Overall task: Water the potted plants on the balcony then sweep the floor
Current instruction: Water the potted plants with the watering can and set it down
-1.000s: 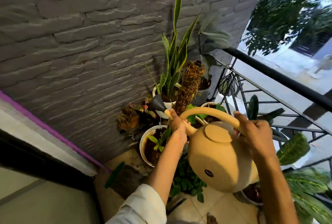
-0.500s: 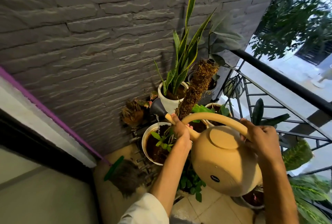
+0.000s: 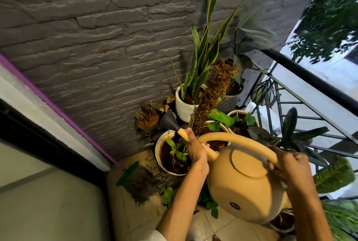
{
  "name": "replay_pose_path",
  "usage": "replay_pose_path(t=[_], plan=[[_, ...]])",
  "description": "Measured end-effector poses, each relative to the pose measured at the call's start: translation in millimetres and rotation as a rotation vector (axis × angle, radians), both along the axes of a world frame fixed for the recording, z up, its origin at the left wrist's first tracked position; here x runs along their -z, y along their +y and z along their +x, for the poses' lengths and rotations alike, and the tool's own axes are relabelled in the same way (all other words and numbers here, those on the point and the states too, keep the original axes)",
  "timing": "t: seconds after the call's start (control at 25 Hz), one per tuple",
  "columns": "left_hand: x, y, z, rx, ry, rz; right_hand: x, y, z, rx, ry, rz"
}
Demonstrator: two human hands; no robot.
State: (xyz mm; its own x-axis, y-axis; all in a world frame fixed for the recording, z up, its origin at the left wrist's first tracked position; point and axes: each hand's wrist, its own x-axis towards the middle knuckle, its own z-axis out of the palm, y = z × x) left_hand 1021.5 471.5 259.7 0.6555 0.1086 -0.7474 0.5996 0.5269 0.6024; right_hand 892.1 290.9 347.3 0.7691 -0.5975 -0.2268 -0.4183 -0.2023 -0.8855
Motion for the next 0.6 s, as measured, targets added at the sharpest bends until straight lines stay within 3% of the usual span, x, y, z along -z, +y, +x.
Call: replay_pose_path(t=[0.6], plan=[[-6.0, -42.0, -48.9, -0.129, -0.06, 0.032, 6.7, -50.5, -15.6, -0.065, -0.024, 0.064]])
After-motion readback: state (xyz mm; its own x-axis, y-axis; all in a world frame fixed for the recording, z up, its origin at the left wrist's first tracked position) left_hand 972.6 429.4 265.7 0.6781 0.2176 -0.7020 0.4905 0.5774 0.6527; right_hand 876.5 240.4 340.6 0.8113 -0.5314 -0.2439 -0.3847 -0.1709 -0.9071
